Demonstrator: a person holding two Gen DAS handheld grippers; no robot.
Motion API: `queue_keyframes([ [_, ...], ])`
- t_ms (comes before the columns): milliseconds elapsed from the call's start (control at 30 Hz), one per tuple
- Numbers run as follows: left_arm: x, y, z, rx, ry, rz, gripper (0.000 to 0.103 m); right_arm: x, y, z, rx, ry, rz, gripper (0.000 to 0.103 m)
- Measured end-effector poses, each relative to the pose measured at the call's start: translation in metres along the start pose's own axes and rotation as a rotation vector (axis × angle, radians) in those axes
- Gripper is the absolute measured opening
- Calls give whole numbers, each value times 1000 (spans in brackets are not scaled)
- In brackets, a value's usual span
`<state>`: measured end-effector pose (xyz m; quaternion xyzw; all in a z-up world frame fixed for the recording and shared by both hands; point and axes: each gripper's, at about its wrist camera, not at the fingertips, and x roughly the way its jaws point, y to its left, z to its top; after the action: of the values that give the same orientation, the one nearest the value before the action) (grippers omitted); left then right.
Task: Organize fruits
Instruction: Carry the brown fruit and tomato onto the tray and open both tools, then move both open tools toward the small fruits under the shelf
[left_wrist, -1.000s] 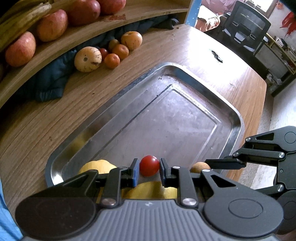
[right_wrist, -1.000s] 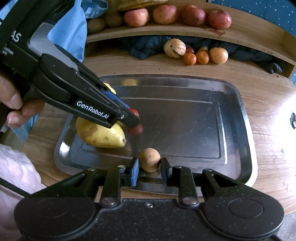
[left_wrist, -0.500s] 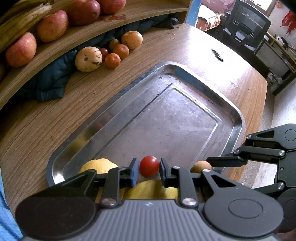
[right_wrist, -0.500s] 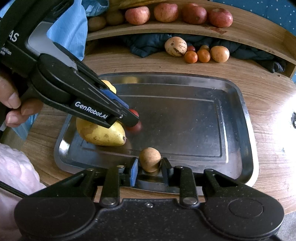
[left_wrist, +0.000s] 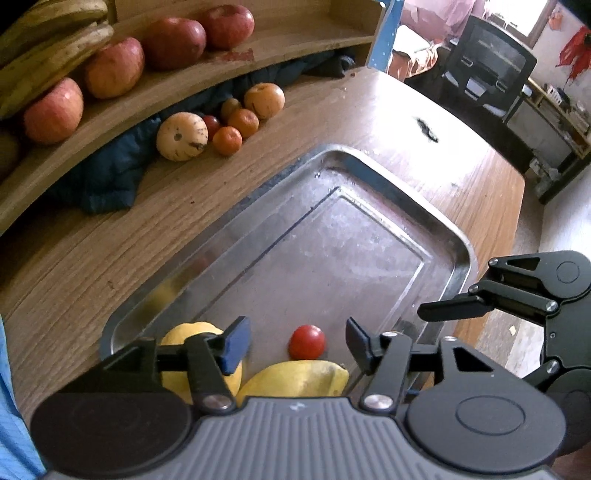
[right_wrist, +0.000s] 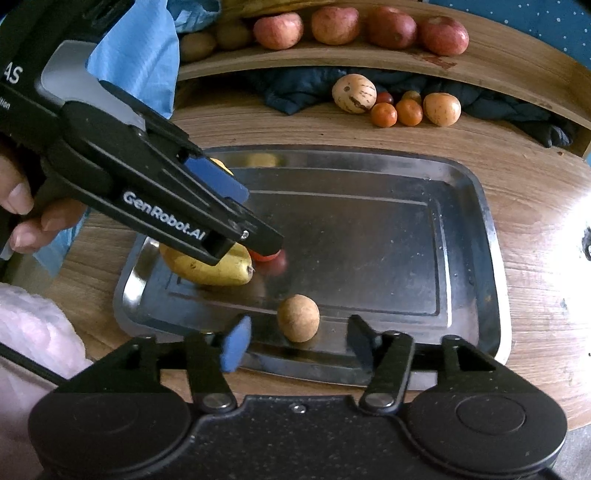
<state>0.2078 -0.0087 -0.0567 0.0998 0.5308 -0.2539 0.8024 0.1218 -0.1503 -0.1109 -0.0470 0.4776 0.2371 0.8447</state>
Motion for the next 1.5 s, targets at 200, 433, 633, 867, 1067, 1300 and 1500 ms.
queue_keyframes([
  [200, -18, 2, -3, -15, -43, -7, 87, -8, -3, 3, -14, 12, 24, 84],
  [433, -38, 6, -12, -31, -76, 61, 100, -16, -11, 9, -29, 28, 46, 98],
  [633, -49, 11, -22, -52, -69, 111, 103, -19, -20, 13, -65, 56, 60, 102],
  [867, -58, 17, -43, -96, -25, 128, 103, -21, -30, 22, -146, 83, 80, 102],
  [1067, -66, 19, -57, -149, 2, 143, 103, -23, -33, 28, -231, 106, 128, 102],
  [1300, -69, 25, -60, -234, 23, 177, 103, -19, -36, 43, -276, 102, 158, 102],
  [1500, -67, 28, -49, -275, 27, 235, 103, -14, -44, 63, -295, 59, 185, 102],
])
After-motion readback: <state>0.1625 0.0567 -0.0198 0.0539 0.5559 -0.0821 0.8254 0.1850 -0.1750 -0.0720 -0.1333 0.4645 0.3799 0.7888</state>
